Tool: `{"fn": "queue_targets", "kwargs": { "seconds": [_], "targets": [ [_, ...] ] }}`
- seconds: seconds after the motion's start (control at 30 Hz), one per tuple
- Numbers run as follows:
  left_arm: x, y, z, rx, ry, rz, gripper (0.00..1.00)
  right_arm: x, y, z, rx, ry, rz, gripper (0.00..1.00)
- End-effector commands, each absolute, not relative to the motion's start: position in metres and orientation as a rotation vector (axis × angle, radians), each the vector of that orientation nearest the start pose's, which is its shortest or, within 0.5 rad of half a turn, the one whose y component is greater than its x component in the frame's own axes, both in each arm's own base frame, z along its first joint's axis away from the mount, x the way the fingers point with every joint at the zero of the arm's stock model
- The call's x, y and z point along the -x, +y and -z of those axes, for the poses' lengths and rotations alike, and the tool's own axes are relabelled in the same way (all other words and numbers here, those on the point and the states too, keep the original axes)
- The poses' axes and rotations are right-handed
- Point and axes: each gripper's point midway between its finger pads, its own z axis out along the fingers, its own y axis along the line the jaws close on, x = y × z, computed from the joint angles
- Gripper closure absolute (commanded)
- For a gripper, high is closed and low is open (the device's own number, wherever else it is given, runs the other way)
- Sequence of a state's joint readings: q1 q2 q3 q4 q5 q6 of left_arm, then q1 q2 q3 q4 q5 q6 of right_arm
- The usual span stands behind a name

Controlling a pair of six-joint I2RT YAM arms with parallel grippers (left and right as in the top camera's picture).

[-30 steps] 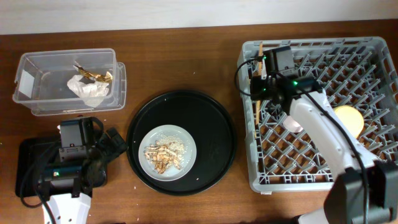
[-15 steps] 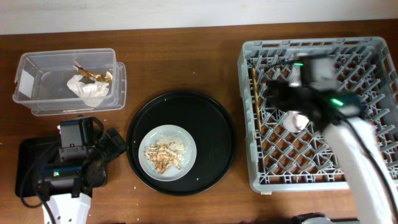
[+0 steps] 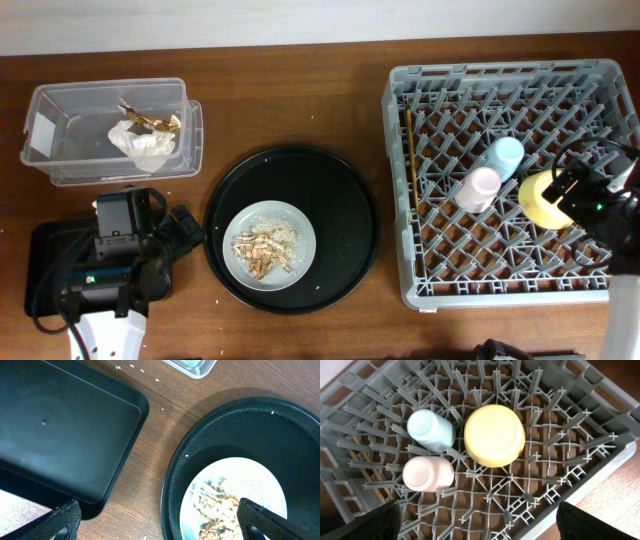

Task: Sort waste into correct bins and load items into the dishwasher rack
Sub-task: 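Move the left gripper to the plate of peanut shells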

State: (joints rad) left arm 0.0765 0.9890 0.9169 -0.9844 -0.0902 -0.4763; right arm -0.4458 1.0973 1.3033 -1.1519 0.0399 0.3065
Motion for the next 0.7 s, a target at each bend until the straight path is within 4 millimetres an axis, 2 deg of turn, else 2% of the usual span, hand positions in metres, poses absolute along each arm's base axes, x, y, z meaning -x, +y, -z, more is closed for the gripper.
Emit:
{"fn": "queue_targets", "kwargs": {
  "seconds": [0.0, 0.07, 0.2, 0.37, 0.5, 0.57, 0.6, 0.67],
  "targets": [
    [-0.244, 0.036, -0.169, 0.76, 2.488, 0.021, 0.01, -0.246, -0.128, -0.245, -0.97, 2.382, 0.108, 0.01],
    [-0.244, 0.036, -0.169, 0.76, 2.487, 0.025, 0.01, -0.25, -0.129, -0.236, -0.98, 2.412, 0.106, 0.01],
    [-0.247, 0.004, -0.169, 0.706, 2.528, 0.267, 0.01, -0.257, -0.133, -0.217, -1.006, 2.479, 0.101, 0.01],
    [-0.247, -0.01, -0.171, 0.68, 2.541, 0.374, 0.01, -0.266, -0.137, -0.19, -1.041, 2.574, 0.095, 0.01],
    [-0.242, -0.034, -0.174, 0.636, 2.568, 0.555, 0.01, -0.271, -0.14, -0.164, -1.072, 2.659, 0.088, 0.01],
    [-0.242, -0.051, -0.181, 0.518, 2.571, 0.677, 0.01, -0.272, -0.14, -0.153, -1.085, 2.693, 0.085, 0.01],
    [-0.242, -0.063, -0.187, 0.388, 2.56, 0.744, 0.01, -0.273, -0.141, -0.148, -1.091, 2.712, 0.084, 0.01],
    [-0.236, -0.099, -0.204, 0.03, 2.497, 0.928, 0.01, -0.274, -0.141, -0.138, -1.103, 2.744, 0.081, 0.01]
  ]
}}
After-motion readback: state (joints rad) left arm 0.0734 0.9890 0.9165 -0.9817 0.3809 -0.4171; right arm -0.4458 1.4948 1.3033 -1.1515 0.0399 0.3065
